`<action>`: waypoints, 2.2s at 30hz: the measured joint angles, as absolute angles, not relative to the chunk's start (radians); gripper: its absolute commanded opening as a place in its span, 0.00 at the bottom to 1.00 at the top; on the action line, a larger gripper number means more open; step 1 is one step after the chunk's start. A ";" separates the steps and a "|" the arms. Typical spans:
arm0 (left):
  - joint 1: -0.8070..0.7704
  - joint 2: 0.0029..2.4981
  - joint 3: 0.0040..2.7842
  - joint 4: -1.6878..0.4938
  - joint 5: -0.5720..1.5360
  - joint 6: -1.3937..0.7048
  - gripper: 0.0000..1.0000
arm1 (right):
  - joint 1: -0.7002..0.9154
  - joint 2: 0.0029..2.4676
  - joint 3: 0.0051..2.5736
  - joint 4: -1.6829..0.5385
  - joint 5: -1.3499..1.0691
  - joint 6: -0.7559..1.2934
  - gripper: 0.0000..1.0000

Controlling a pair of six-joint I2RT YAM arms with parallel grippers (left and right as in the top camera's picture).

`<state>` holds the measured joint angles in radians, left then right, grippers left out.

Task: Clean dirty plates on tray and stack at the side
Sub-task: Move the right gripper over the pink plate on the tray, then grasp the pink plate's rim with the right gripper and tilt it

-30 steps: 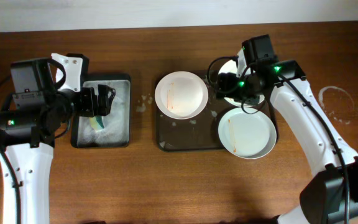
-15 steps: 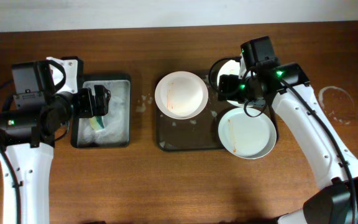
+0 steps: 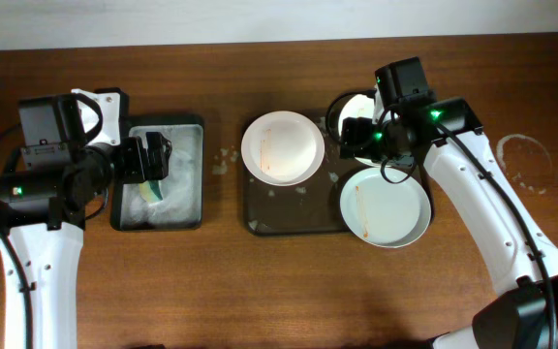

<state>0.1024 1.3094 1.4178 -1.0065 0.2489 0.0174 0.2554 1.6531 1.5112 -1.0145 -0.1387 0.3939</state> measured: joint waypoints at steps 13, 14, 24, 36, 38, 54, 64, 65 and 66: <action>0.102 1.309 1.418 -1.007 0.249 0.017 0.99 | 0.255 1.653 1.511 -1.018 -0.139 0.394 0.84; 0.102 1.309 1.418 -1.007 0.249 0.017 0.99 | 0.255 1.653 1.511 -1.018 -0.139 0.393 0.84; 0.102 1.309 1.418 -1.007 0.237 -0.024 0.98 | 0.255 1.653 1.511 -1.019 -0.138 0.393 0.84; 0.102 1.309 1.418 -1.007 0.226 -0.051 0.96 | 0.255 1.682 1.511 -0.902 -0.139 0.408 0.84; 0.102 1.309 1.418 -1.007 0.223 -0.052 0.96 | 0.255 1.705 1.512 -0.862 -0.142 0.425 0.84; 0.102 1.309 1.418 -1.010 0.176 -0.054 0.96 | 0.257 1.978 1.513 -0.646 -0.167 0.531 0.52; 0.102 1.309 1.418 -1.010 0.175 -0.054 0.98 | 0.299 2.075 1.513 -0.547 -0.164 0.595 0.42; 0.102 1.309 1.418 -1.010 0.175 -0.054 0.98 | 0.308 2.075 1.513 -0.547 -0.157 0.598 0.41; 0.102 1.309 1.418 -1.010 0.175 -0.054 0.98 | 0.314 2.075 1.513 -0.546 -0.151 0.600 0.40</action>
